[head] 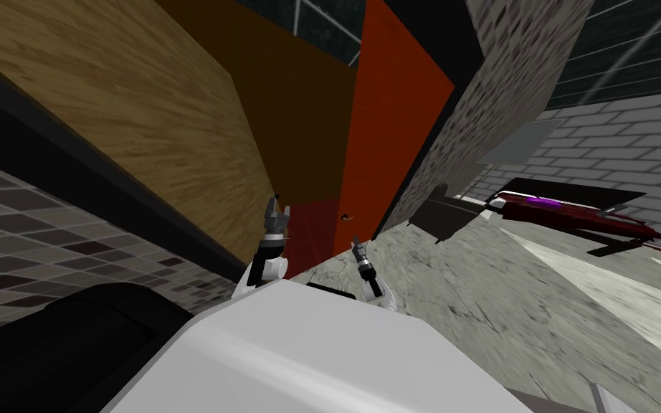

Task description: Push the door open

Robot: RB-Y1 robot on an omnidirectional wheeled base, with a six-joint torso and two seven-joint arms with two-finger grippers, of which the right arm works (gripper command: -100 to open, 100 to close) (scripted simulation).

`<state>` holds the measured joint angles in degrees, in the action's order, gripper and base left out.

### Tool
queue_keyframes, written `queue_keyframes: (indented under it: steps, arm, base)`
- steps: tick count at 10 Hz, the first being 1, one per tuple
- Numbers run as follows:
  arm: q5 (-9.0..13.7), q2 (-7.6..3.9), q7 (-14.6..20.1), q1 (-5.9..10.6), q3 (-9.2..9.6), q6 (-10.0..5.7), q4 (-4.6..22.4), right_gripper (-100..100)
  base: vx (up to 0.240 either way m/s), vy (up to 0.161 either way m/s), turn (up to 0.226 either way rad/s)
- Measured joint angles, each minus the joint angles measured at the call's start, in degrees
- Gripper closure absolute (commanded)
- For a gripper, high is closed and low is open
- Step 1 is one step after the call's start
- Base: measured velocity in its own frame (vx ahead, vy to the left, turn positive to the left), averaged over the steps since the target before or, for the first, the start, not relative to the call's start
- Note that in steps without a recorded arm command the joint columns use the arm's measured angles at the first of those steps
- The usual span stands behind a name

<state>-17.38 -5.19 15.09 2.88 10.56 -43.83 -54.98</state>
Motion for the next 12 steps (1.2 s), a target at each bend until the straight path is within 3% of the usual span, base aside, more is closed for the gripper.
queue_keyframes:
  steps: [12]
  arm:
    - [-2.11, 0.96, 2.99, 5.55, 1.64, -4.22, 13.97, -100]
  base:
    - [0.098, -0.093, 0.046]
